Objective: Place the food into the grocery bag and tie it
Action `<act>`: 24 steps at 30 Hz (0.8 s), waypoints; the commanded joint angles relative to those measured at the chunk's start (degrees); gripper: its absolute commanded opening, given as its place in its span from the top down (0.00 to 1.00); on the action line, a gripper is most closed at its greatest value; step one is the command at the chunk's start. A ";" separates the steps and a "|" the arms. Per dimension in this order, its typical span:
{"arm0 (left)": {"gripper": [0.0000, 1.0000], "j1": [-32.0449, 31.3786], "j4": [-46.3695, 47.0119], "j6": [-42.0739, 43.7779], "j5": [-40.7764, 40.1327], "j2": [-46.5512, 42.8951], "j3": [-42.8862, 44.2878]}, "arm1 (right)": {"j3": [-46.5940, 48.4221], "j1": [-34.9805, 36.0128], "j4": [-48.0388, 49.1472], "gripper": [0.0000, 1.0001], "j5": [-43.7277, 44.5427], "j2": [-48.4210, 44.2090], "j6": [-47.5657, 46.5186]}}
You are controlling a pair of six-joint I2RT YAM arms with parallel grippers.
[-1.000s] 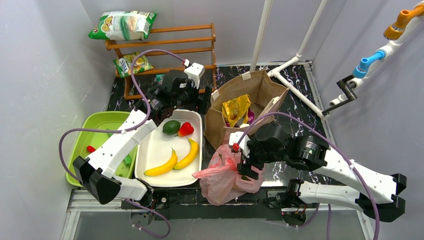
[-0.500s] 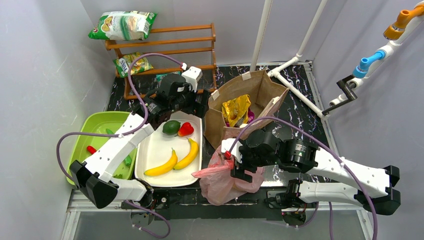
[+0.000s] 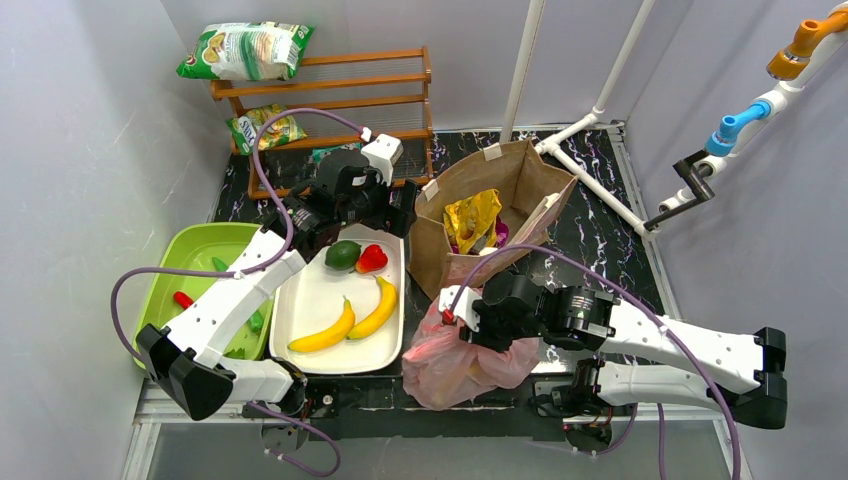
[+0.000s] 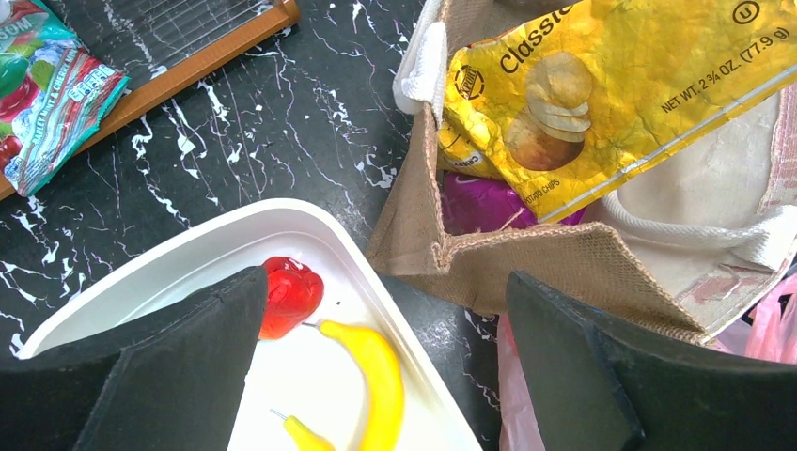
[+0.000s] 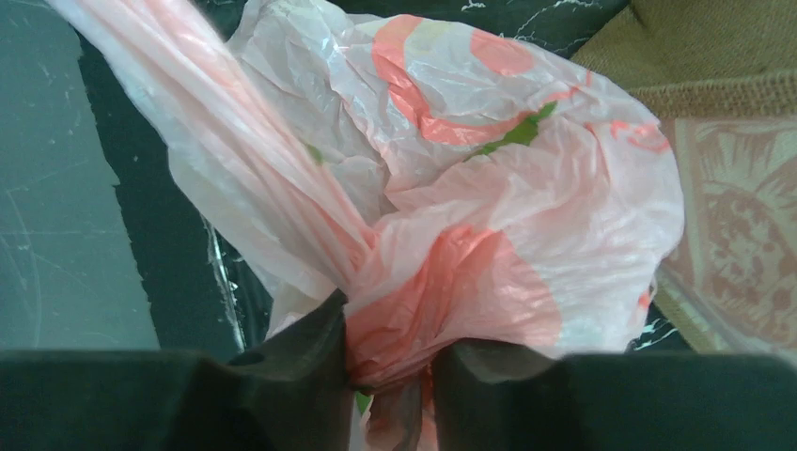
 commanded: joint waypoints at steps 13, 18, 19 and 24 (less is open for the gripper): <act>0.02 0.17 -0.71 -0.19 -2.81 -2.98 0.48 | 13.00 0.30 2.70 0.99 11.15 0.62 -4.59; 0.02 0.18 -1.91 -0.65 -6.94 -3.54 0.82 | 17.34 0.37 5.72 0.99 16.92 0.31 -6.67; 0.02 0.14 -2.15 -0.69 -7.76 -3.77 0.80 | 17.93 0.39 6.67 0.99 18.03 0.10 -7.30; 0.02 0.17 -3.28 -0.14 -10.33 -5.03 0.67 | 21.68 0.39 11.01 0.99 21.07 0.10 -10.99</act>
